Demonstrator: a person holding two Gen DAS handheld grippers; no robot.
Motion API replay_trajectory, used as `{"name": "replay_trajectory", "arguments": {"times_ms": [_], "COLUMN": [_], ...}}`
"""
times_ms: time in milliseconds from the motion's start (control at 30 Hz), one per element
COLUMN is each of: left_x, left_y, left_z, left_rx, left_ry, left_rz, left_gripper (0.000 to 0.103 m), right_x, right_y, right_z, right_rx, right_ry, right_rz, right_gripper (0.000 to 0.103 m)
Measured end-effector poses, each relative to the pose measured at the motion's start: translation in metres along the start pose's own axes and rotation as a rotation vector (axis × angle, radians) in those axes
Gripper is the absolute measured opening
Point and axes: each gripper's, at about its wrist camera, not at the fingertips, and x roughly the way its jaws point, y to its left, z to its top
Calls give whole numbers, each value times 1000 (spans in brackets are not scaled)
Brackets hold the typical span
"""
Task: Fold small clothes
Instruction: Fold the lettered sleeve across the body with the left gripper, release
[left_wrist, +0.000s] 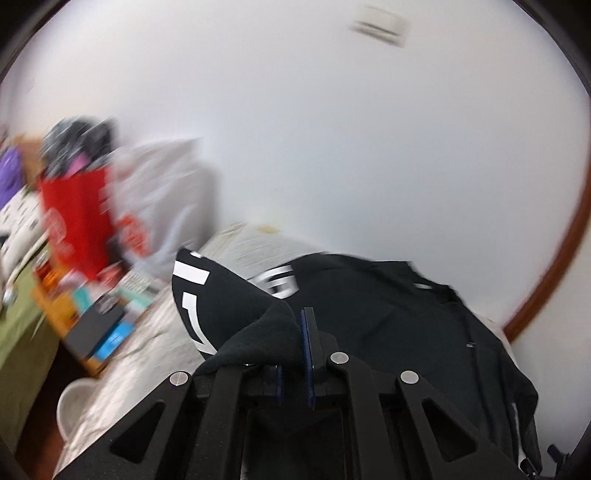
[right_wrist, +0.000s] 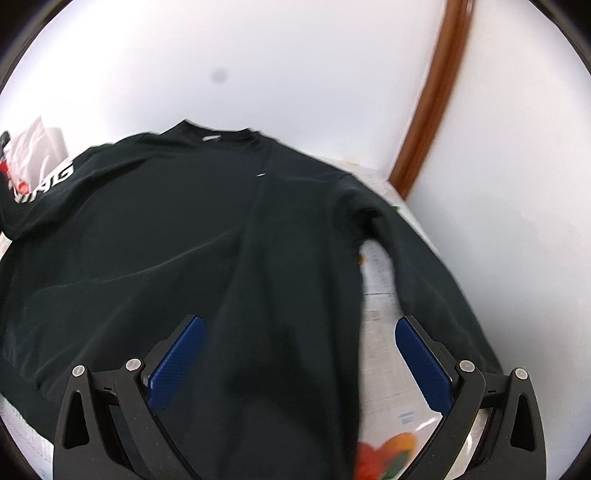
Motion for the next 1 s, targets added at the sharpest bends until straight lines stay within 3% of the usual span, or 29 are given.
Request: {"name": "replay_trajectory", "arguments": {"times_ms": [200,333,500,767,833,900,933,1000], "left_x": [27,67,104,118,110,101,91,66], "left_y": [-125,-197,-241,-252,-254,-254,-251,-244], "left_z": [8,-11,-47,-73,-72,-70,-68,-62], "left_rx": [227,329,394,402,404,392,379,360], "left_ry": [15,111,220,297,313,325,318,283], "left_rz": [-143,-208,-217,-205,-213,-255,-288,-329], "left_gripper": [8,8,8,9,20,58,68,73], "right_x": [3,13,24,27,29,26,22,11], "right_y": [-42,-55,-64,-79,-77,-74,-71,-65], "right_z": [1,-12,-40,-70,-69,-67,-66,-62], "right_rx": [82,90,98,120,127,127,124,113], "right_ry": [-19,1,51,93,98,91,82,58], "right_rz": [-14,-22,-24,-24,-24,-24,-23,-19], "right_gripper": [102,102,102,102,102,102,102,102]}}
